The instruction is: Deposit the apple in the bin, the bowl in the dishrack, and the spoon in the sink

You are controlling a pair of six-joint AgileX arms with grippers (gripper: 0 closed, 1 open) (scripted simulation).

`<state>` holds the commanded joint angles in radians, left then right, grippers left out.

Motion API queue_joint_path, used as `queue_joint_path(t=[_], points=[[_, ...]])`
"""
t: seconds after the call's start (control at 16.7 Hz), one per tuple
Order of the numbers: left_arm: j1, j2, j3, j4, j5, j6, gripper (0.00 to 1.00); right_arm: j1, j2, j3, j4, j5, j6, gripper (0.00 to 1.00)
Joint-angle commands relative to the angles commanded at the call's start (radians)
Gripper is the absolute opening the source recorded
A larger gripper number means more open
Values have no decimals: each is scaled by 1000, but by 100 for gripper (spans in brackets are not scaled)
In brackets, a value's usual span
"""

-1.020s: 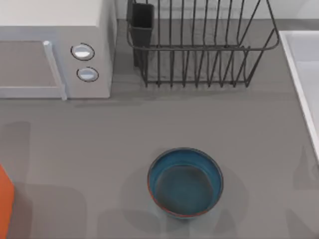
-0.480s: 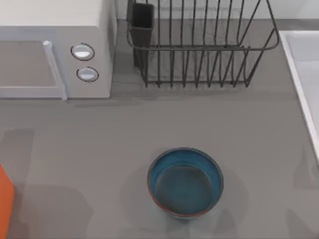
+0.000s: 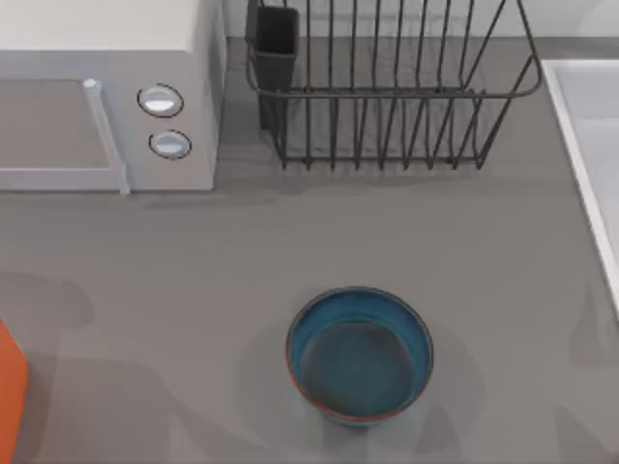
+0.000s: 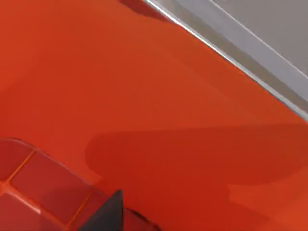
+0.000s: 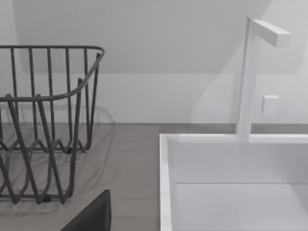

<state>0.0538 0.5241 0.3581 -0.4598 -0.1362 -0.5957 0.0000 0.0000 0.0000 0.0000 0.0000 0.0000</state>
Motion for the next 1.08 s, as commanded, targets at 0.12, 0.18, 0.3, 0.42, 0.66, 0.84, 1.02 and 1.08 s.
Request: queue_joint_path(t=[0.12,0.18,0.3,0.42,0.66,0.84,1.02,1.08], points=[[-12,-153,-86,123,30,195,100,0,0,0,0,0,0,100],[-18,-227,-129,183,46,280,100,0,0,0,0,0,0,100],[-30,-358,-214,296,77,420,100,0,0,0,0,0,0,100],[-41,-454,-291,389,106,521,100,0,0,0,0,0,0,100],[-54,-524,-358,460,136,596,100,0,0,0,0,0,0,100],[-54,-524,-358,460,136,596,100,0,0,0,0,0,0,100],[-54,-524,-358,460,136,596,100,5,10,11,-10,0,6,100],[-54,-524,-358,460,136,596,100,16,31,32,-28,1,18,100]])
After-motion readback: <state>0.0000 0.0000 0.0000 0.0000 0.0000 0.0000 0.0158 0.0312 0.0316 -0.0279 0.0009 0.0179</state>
